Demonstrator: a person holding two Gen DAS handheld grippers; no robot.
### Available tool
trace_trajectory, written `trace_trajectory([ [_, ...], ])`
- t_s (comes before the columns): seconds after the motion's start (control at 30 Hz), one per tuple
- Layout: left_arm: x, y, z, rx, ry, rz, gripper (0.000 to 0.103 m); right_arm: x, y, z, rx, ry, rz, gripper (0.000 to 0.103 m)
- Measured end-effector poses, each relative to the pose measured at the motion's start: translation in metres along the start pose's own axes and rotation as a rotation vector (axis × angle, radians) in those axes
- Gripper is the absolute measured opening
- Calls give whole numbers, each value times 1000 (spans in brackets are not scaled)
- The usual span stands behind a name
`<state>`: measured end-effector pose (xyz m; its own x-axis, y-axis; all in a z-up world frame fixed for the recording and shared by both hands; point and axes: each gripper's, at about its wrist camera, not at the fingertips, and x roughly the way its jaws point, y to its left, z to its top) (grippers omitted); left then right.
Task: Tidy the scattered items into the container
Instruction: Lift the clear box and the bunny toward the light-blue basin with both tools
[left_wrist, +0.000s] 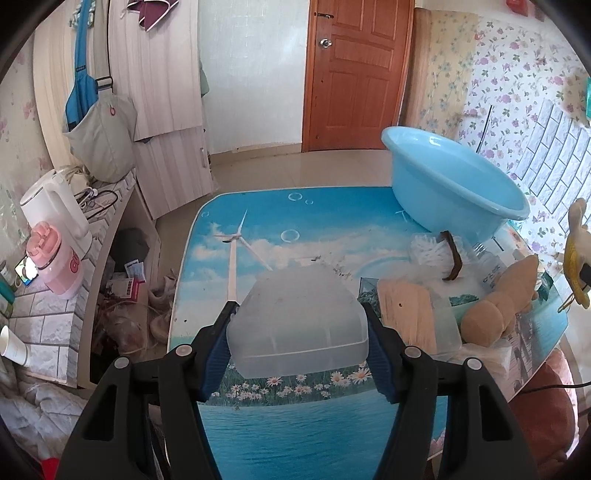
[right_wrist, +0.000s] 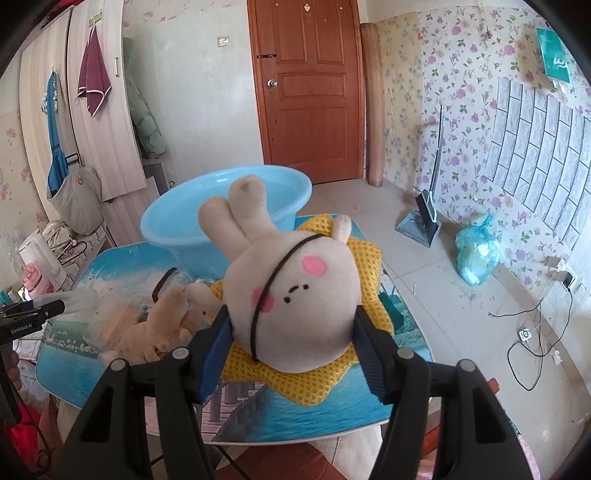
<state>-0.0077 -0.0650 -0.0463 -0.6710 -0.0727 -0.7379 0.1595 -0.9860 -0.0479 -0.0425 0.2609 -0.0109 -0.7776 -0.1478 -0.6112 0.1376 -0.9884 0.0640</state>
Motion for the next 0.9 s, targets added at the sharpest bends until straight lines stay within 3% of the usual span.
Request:
trace_trajectory([
  [0.9,-15,-9,15,17,-34,-8,62,-13,6,17,-21,-66,27,62],
])
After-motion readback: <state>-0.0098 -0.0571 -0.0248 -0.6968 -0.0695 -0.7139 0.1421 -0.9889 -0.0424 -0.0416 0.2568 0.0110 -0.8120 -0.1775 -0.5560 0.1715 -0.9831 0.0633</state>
